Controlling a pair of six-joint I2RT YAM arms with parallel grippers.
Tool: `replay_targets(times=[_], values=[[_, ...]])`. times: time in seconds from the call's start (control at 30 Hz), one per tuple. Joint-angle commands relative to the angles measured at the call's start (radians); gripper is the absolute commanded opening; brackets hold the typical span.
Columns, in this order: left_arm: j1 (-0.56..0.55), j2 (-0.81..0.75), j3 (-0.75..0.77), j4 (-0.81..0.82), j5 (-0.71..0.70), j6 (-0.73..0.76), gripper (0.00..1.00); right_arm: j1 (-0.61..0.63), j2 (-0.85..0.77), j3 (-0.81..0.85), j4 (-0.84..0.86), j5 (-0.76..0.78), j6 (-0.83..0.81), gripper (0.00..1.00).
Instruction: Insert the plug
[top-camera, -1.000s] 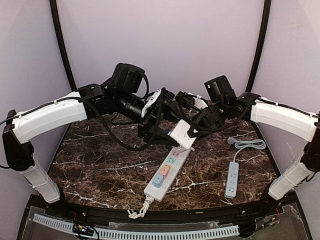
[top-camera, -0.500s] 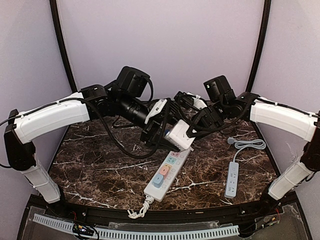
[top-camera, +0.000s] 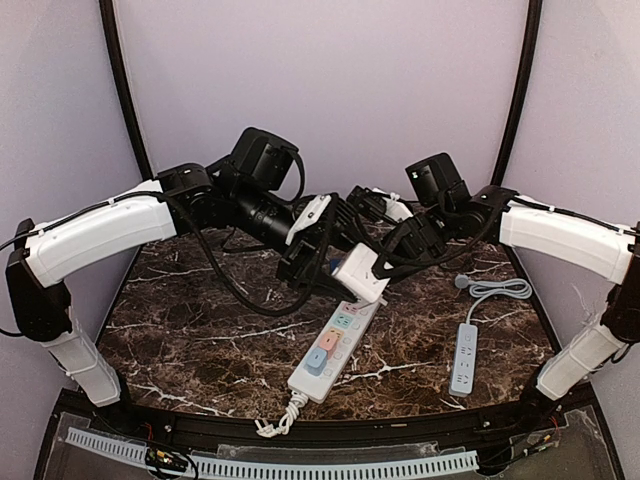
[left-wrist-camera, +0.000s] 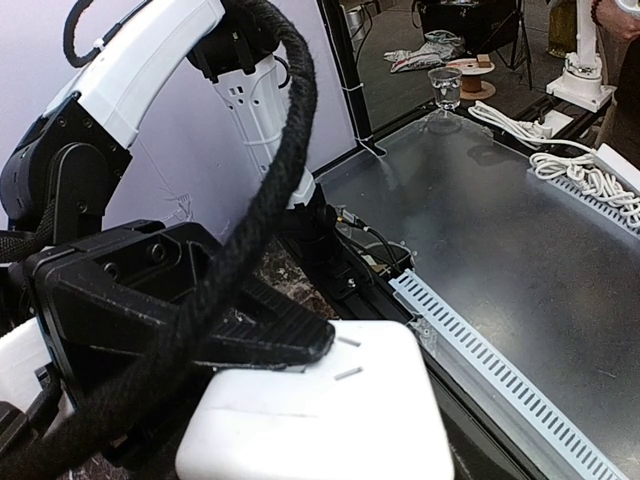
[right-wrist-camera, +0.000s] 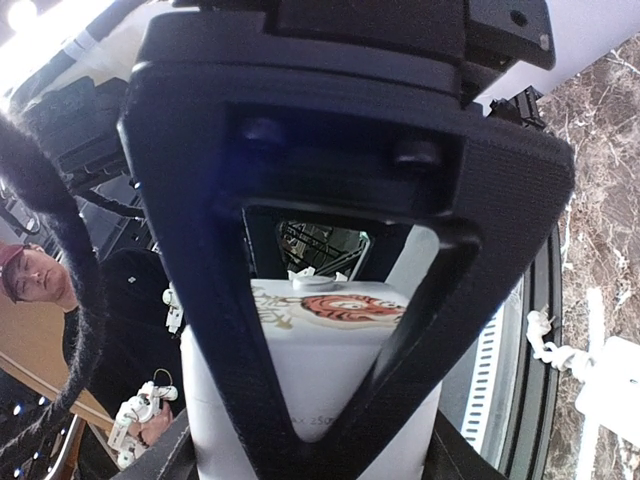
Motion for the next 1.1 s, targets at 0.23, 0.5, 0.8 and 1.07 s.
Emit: replay_targets(times=[0.23, 0.5, 0.8, 1.07], values=[[-0.006, -0.028, 0.007, -0.022, 0.016, -0.01, 0.01, 0.009, -0.014, 0.014, 0.035, -0.146, 0.014, 0.55], [-0.006, -0.078, -0.049, -0.007, -0.02, -0.054, 0.01, -0.029, -0.017, 0.028, 0.027, -0.05, 0.026, 0.93], [-0.006, -0.177, -0.169, 0.051, -0.126, -0.192, 0.01, -0.206, -0.091, -0.002, -0.061, 0.266, -0.05, 0.99], [-0.007, -0.202, -0.221, 0.111, -0.264, -0.397, 0.01, -0.222, -0.105, 0.06, -0.208, 1.045, -0.12, 0.99]])
